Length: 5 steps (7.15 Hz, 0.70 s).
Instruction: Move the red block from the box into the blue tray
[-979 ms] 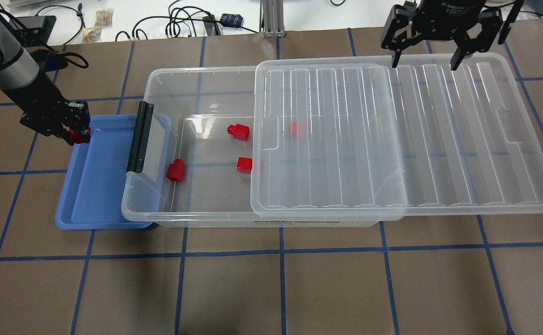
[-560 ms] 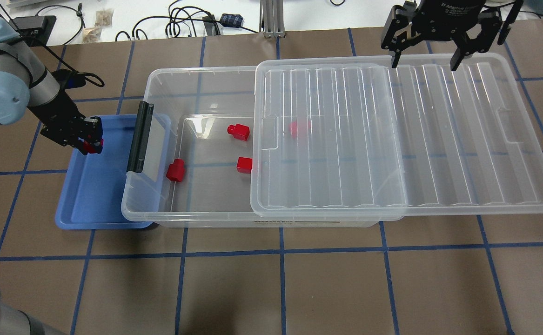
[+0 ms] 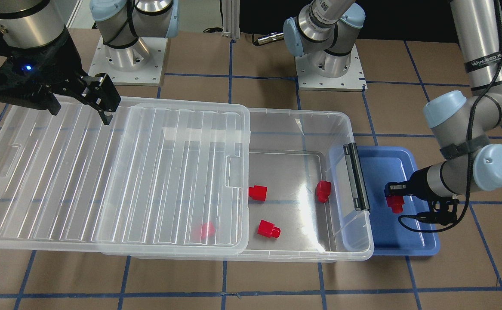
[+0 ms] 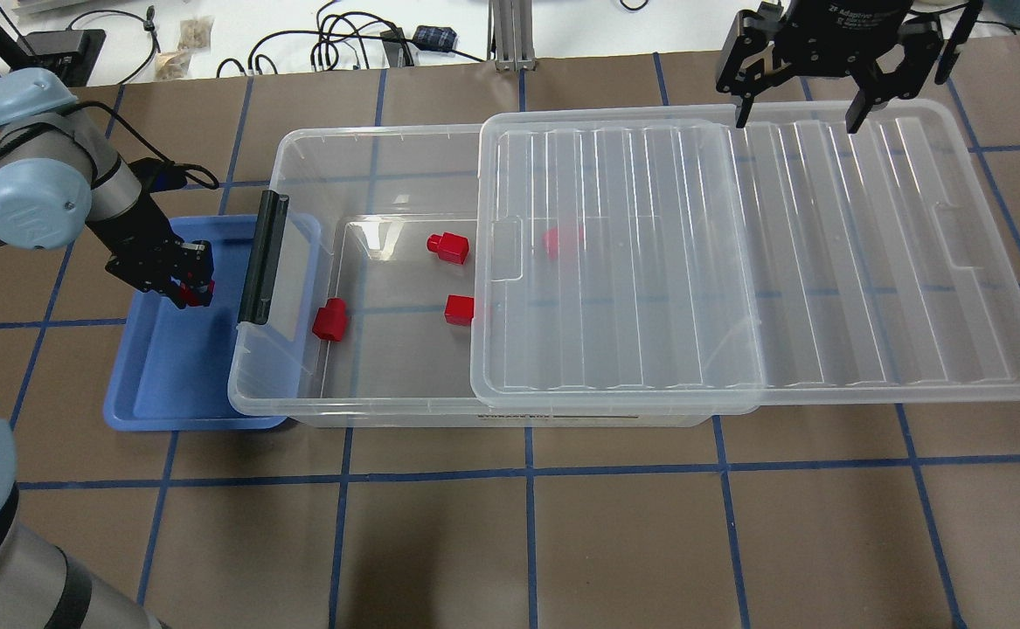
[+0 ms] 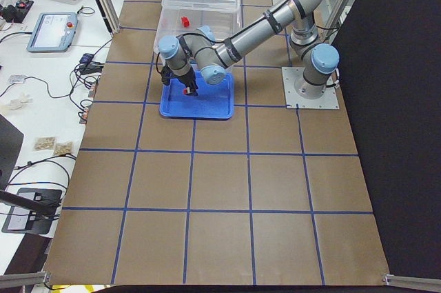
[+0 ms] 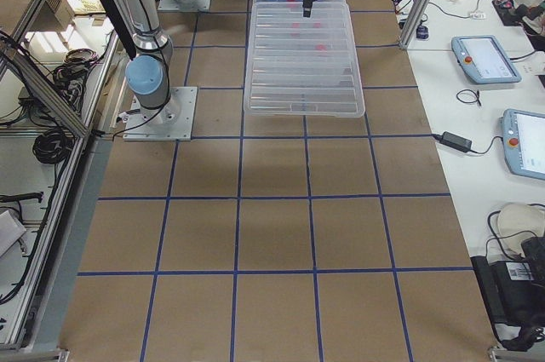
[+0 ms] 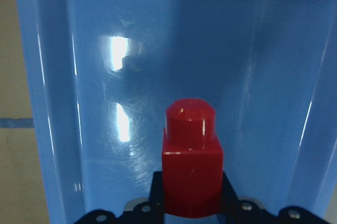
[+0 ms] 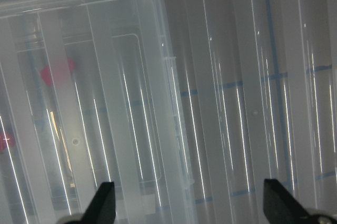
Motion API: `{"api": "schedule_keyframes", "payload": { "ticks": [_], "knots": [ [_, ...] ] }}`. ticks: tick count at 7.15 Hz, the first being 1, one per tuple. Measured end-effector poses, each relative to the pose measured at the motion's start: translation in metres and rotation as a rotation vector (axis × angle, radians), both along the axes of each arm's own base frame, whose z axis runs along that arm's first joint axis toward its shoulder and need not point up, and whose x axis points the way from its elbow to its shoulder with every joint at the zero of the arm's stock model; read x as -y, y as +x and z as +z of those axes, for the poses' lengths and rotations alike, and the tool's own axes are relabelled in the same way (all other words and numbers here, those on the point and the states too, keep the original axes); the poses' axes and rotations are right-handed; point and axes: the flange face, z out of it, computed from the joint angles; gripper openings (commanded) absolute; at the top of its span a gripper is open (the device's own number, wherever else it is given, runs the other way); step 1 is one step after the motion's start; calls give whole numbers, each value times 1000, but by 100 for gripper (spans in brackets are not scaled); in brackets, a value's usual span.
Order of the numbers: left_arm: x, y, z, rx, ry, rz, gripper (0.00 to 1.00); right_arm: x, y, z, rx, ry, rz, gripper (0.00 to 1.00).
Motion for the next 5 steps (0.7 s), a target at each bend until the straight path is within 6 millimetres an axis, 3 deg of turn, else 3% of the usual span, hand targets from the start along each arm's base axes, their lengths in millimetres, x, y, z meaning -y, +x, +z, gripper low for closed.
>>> {"api": "schedule_keyframes", "payload": {
  "ticks": [1, 3, 4, 5],
  "knots": [
    [-3, 0, -7, 4, 16, -3, 11, 0, 0, 0, 0, 0, 0, 100],
    [-7, 1, -17, 22, 42, -8, 67, 0, 0, 0, 0, 0, 2, 100],
    [-8, 1, -20, 24, 48, -10, 88, 0, 0, 0, 0, 0, 2, 100],
    [-8, 1, -21, 24, 50, -12, 100, 0, 0, 0, 0, 0, 2, 100]
  ]
}}
